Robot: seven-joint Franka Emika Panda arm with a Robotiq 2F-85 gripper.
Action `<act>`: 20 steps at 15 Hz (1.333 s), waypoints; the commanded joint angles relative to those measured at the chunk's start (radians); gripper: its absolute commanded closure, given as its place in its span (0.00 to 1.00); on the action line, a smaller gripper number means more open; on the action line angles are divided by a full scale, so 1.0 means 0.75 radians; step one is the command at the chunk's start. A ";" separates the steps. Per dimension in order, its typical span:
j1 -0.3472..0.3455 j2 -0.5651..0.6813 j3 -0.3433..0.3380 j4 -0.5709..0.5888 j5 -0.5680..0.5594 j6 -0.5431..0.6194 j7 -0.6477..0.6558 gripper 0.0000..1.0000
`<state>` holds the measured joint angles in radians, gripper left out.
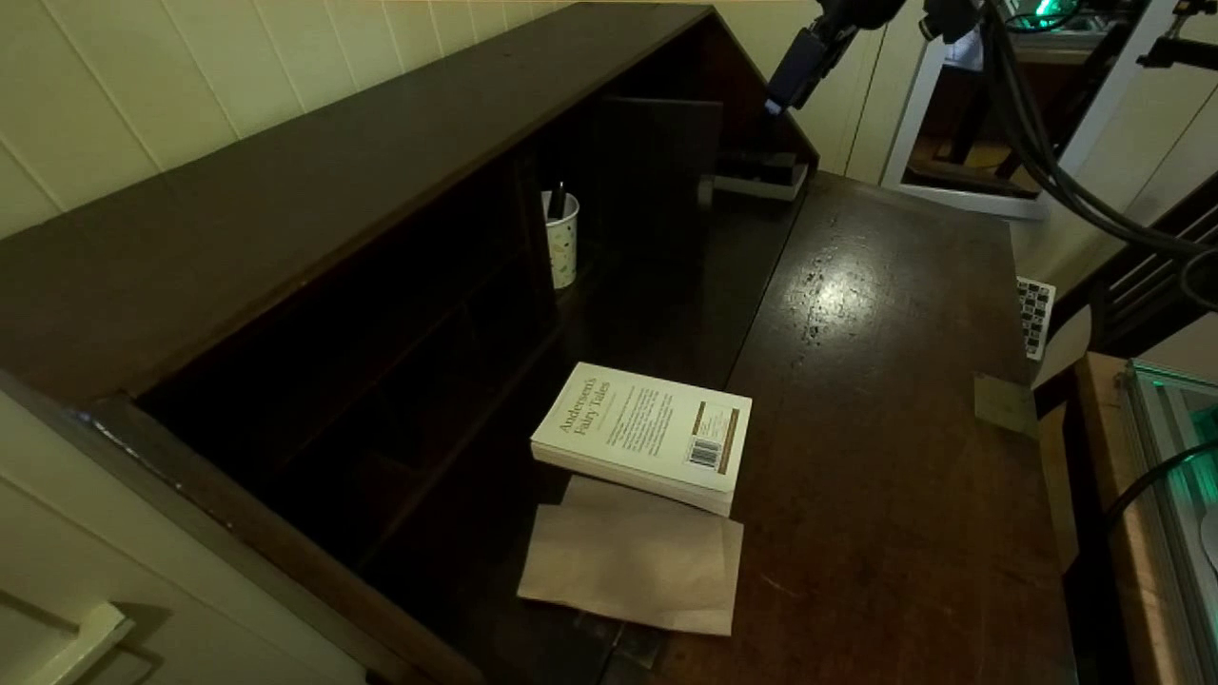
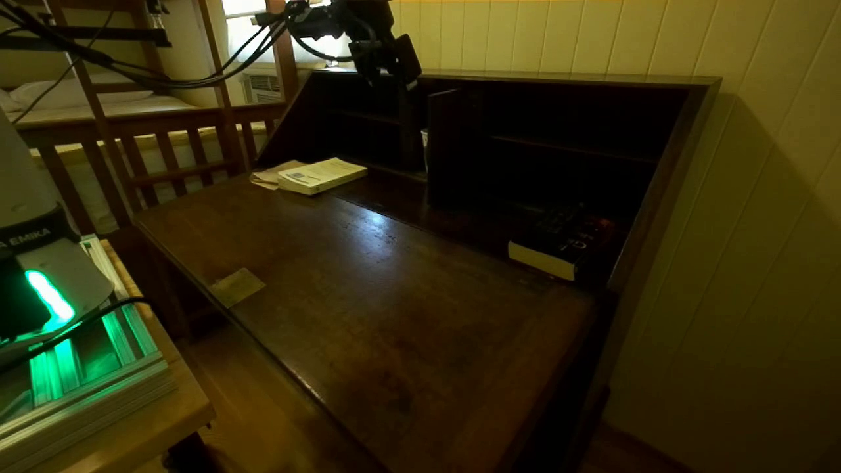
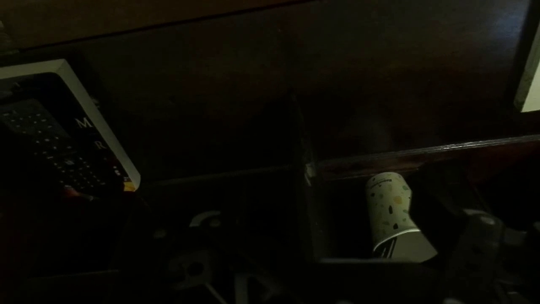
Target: Open the compartment on the dresser, put the cup inside then close it
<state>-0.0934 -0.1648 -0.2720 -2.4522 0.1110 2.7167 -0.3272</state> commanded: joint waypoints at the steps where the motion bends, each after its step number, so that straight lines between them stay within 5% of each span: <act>1: -0.004 -0.002 -0.023 0.046 0.063 -0.061 -0.132 0.00; 20: 0.045 0.150 -0.058 0.190 0.422 -0.043 -0.611 0.00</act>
<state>-0.0802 -0.1026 -0.3013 -2.3626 0.3381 2.6960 -0.7052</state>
